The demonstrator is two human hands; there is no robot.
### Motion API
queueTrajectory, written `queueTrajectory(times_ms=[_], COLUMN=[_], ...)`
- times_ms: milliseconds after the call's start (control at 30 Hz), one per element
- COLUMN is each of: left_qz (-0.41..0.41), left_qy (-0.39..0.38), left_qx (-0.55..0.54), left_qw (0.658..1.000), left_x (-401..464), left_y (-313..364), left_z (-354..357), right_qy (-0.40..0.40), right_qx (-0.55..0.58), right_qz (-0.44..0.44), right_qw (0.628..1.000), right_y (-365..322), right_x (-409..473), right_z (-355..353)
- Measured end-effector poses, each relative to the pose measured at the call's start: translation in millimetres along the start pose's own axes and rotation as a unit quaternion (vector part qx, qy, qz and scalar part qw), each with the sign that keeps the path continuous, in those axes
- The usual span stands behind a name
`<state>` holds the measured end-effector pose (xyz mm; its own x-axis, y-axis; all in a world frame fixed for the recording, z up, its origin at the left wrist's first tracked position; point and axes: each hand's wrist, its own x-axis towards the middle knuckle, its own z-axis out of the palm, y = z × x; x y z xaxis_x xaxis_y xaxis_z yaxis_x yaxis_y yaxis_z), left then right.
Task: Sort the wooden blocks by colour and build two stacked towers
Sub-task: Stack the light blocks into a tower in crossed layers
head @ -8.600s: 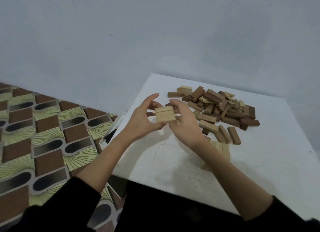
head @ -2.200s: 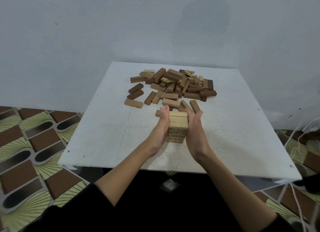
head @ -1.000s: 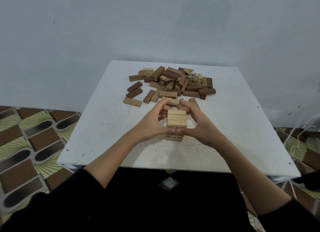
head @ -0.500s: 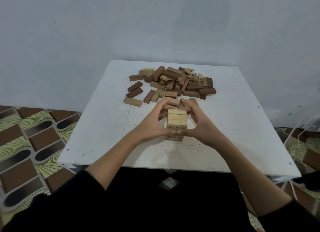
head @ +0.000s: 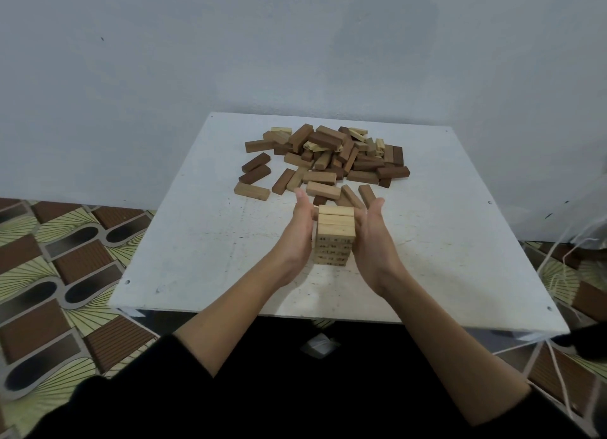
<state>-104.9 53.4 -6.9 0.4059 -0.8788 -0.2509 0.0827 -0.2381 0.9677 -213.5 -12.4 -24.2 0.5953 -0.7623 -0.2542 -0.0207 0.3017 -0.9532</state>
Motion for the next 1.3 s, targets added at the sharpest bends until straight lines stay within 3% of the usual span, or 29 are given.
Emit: queueTrajectory(times_ms=[67, 400, 1300], left_qz=[-0.013, -0.047, -0.048], left_qy=[-0.074, -0.135, -0.158], left_qx=[-0.040, -0.125, -0.150], left_qw=[0.996, 0.982, 0.975], left_x=[0, 5, 3], left_y=[-1, -7, -8], left_z=[1, 2, -2], right_qy=[-0.002, -0.012, 0.002], right_qx=[-0.006, 0.022, 0.023], right_qz=[-0.005, 0.022, 0.028], right_qw=[1.000, 0.999, 0.999], right_y=[-1, -7, -8], right_x=[0, -6, -9], right_z=[3, 9, 12])
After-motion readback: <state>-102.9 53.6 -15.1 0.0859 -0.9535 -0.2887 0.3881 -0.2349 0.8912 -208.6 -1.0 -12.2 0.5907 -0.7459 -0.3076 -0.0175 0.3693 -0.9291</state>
